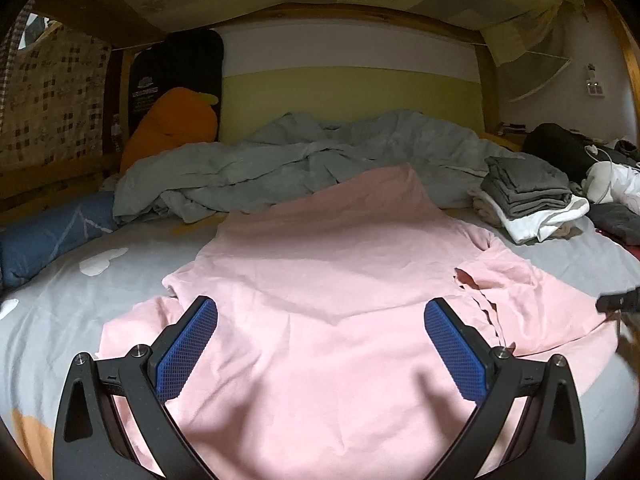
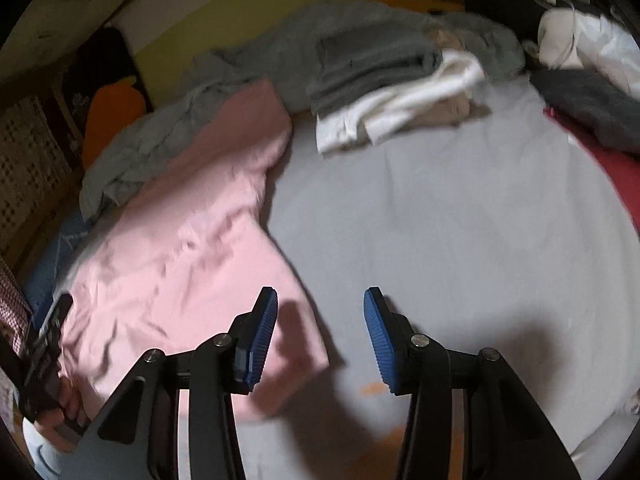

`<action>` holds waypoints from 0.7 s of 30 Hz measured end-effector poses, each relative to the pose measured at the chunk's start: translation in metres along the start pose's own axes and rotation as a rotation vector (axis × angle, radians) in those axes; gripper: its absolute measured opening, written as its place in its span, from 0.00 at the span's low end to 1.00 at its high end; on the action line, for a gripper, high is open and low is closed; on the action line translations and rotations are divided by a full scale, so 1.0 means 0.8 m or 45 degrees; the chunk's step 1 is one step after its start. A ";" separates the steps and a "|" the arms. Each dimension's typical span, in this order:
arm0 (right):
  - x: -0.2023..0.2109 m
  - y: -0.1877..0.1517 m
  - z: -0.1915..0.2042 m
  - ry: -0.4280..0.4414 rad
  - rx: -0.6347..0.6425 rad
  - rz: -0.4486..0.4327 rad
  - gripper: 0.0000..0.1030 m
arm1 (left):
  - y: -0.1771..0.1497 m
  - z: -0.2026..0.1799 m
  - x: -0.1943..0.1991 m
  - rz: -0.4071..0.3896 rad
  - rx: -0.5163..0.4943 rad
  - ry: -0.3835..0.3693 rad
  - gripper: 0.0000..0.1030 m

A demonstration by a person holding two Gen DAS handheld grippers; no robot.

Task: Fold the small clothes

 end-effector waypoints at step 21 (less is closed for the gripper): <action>0.050 -0.008 0.017 -0.218 0.038 -0.302 0.18 | 0.002 0.206 0.048 0.219 0.582 0.249 0.99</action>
Point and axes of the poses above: each gripper's, at about its wrist camera, not at the fingertips, and x roughly against the way its jaws point, z to its left, y to its top, the point moved 1 cm from there along -x, roughly the way its jaws point
